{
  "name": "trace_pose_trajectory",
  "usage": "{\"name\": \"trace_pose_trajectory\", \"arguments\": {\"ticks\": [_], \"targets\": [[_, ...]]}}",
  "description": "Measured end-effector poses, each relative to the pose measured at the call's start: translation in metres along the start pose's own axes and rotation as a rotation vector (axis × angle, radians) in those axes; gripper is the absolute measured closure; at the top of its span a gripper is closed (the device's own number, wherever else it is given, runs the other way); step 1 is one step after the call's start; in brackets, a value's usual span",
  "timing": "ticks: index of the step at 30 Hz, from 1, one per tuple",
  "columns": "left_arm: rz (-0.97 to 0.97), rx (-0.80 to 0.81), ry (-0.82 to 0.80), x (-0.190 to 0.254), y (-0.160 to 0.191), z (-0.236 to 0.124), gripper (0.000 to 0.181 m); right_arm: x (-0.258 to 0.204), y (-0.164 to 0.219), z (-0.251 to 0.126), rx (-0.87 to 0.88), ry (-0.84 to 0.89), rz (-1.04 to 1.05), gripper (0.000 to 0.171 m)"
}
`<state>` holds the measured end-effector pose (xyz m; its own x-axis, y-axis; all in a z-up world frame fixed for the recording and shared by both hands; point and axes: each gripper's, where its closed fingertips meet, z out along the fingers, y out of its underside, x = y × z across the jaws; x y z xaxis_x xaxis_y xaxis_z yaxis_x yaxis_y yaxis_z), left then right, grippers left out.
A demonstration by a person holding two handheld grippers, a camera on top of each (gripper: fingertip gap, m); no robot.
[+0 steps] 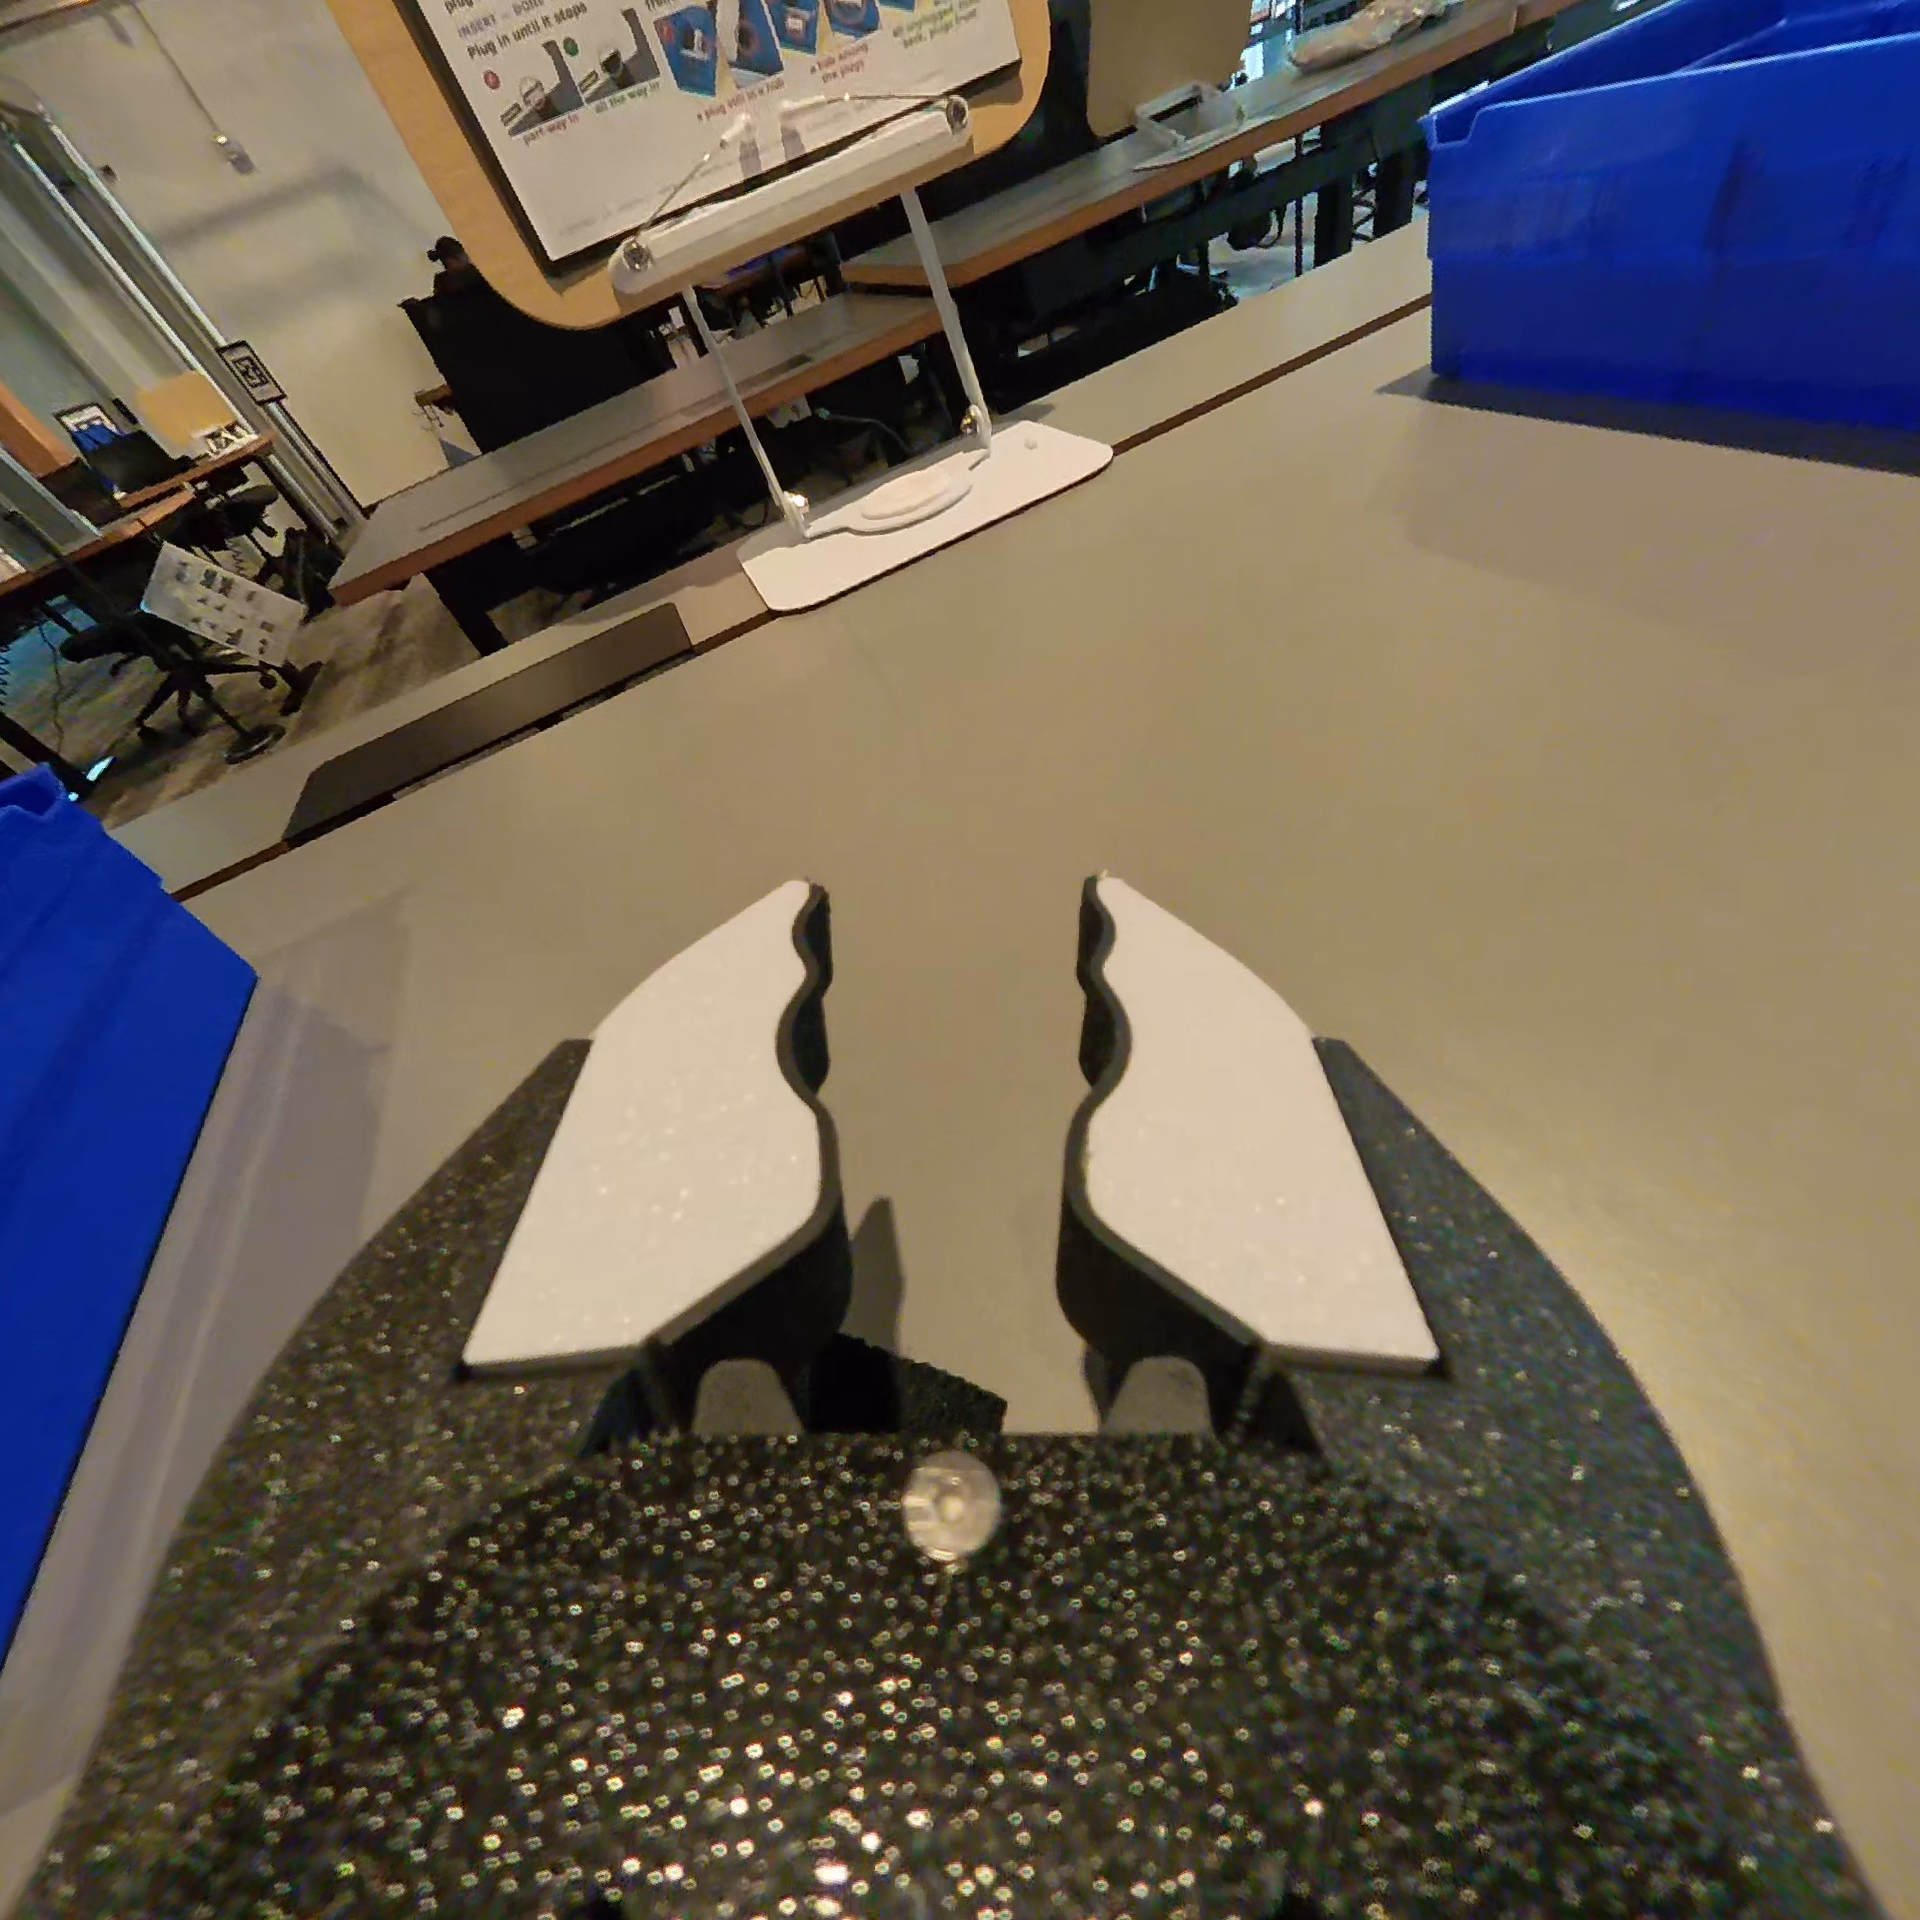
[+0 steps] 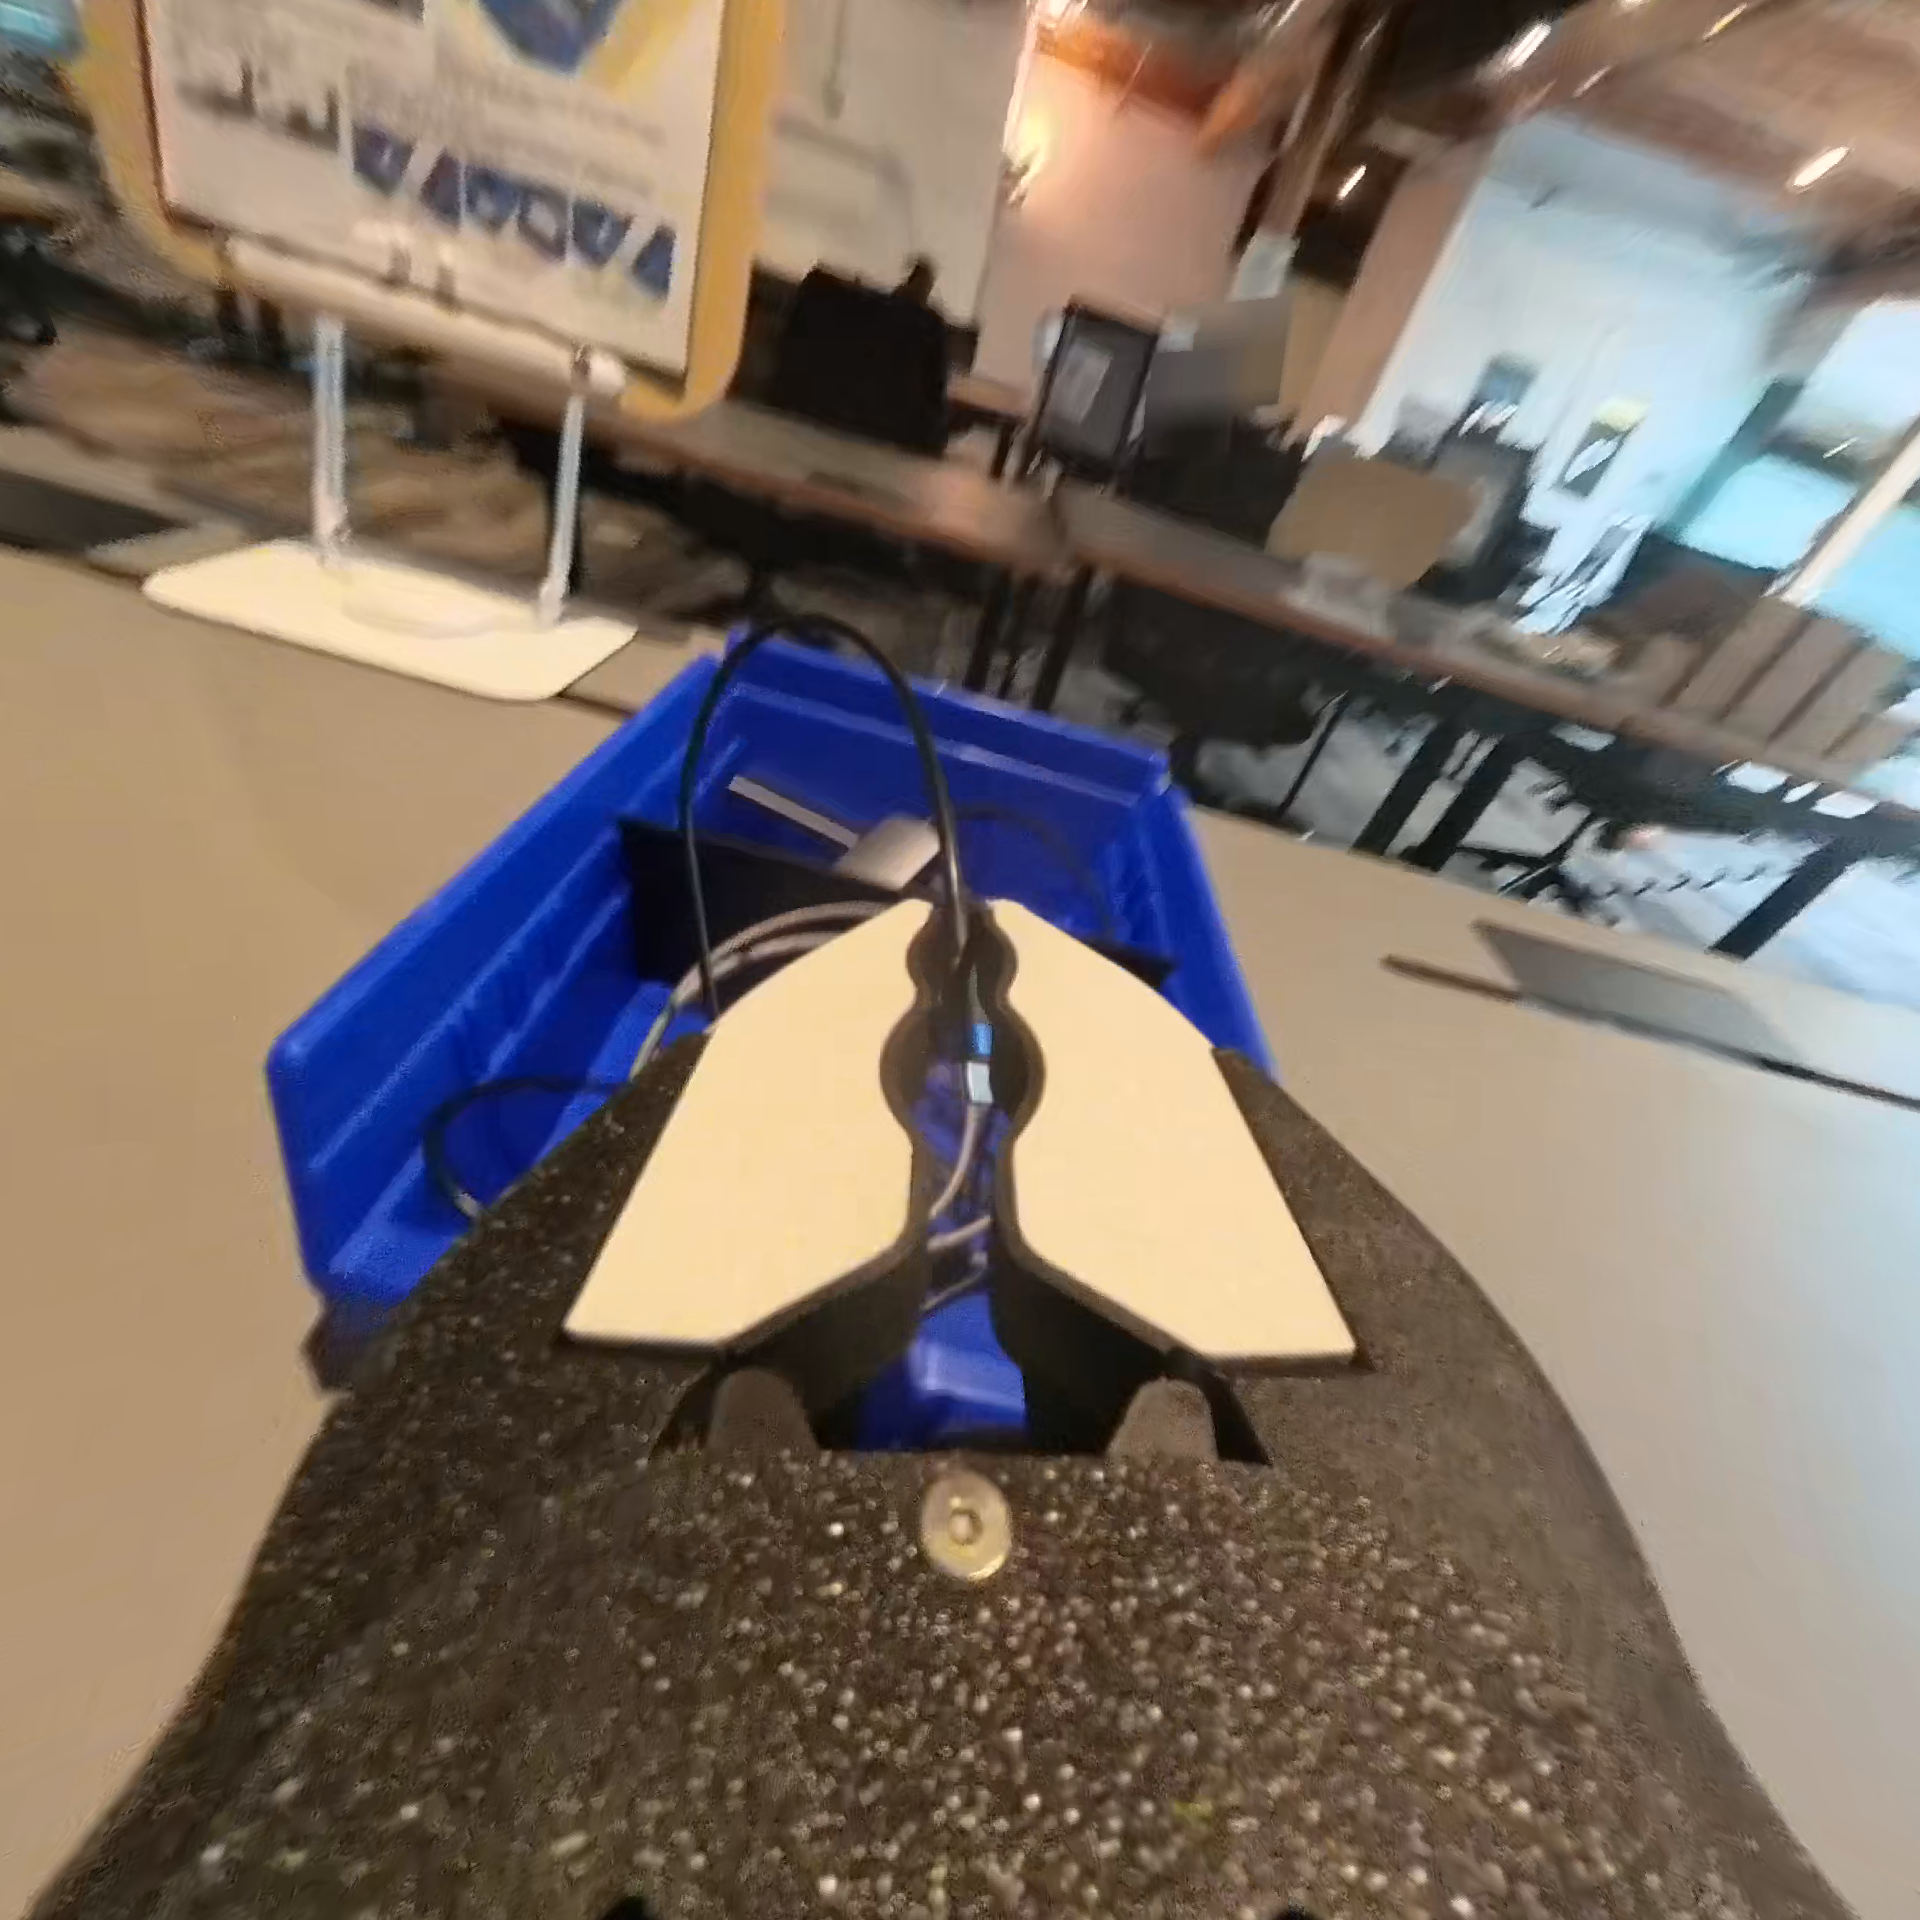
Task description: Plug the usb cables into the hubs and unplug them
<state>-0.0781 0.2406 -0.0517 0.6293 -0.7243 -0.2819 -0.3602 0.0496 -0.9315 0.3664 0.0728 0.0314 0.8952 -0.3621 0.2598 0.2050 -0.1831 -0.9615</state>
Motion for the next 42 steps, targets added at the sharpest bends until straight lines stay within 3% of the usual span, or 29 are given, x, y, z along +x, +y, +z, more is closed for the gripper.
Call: {"name": "trace_pose_trajectory", "arguments": {"ticks": [9,11,15,22,25,28,31,36,42], "targets": [[-0.006,0.001,0.005,0.0,0.0,0.0,0.136,-0.01,0.073,0.017,-0.314,-0.085,-0.103,0.164],[-0.007,0.0,0.006,0.0,0.0,0.0,0.136,-0.009,0.076,0.015,-0.341,-0.088,-0.125,0.155],[-0.004,-0.001,0.007,0.0,0.0,0.0,0.136,-0.007,0.058,0.007,-0.279,-0.105,-0.1,0.132],[0.001,-0.003,0.005,0.0,0.001,0.0,0.136,-0.018,-0.006,-0.016,-0.06,-0.182,0.01,0.125],[0.003,-0.007,0.003,0.0,0.001,0.001,0.136,-0.053,-0.044,-0.028,0.077,-0.317,0.082,0.125],[0.007,-0.008,0.002,0.0,0.001,0.001,0.136,-0.111,-0.058,-0.028,0.095,-0.441,0.043,0.125],[0.006,-0.007,0.003,0.0,0.001,0.001,0.136,-0.176,-0.047,-0.013,0.034,-0.447,-0.102,0.126],[-0.023,0.003,0.011,-0.002,0.0,0.0,0.136,-0.257,-0.013,0.013,-0.044,-0.315,-0.308,0.13],[-0.036,-0.009,0.001,-0.011,0.004,0.0,0.136,-0.293,0.017,0.016,-0.125,-0.416,-0.236,0.132]]}}
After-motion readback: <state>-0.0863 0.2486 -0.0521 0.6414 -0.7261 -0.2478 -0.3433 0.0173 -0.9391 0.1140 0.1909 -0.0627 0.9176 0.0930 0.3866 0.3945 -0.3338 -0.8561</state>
